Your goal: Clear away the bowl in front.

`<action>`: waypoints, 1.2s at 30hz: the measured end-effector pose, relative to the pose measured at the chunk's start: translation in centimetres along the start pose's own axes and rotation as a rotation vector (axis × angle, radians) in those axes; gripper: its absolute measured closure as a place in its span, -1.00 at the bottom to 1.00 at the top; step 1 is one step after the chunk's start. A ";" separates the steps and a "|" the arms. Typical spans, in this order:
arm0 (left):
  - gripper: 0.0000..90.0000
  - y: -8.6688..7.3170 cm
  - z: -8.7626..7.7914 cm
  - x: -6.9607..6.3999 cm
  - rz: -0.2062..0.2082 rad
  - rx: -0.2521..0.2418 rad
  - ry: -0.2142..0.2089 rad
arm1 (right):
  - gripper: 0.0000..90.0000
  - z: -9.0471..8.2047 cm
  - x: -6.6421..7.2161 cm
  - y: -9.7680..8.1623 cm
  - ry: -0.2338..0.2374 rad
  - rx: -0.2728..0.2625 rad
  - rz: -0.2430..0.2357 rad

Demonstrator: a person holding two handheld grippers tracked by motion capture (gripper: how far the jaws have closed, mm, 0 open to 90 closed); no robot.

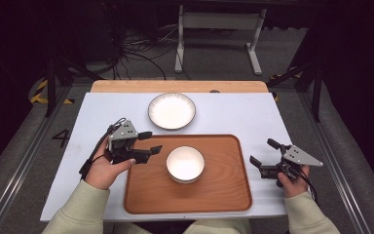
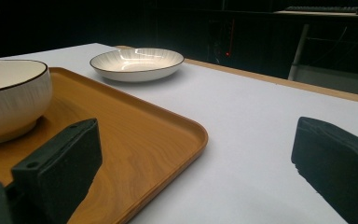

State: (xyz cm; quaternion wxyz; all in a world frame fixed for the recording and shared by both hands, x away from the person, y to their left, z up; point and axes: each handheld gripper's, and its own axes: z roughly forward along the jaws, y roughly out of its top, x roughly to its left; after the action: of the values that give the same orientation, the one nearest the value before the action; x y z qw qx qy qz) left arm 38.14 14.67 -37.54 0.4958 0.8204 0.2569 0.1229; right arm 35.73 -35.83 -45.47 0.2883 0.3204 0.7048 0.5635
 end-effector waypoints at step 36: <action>-0.92 -6.4 -3.8 2.5 -0.065 -0.237 0.125 | -0.94 -0.4 -0.2 -0.2 0.019 -0.037 0.018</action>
State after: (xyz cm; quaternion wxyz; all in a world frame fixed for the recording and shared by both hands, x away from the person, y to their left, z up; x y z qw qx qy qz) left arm 36.57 21.31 -41.47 0.5759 0.7382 0.2974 0.1871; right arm 35.58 -36.26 -45.54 0.2824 0.3159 0.6942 0.5818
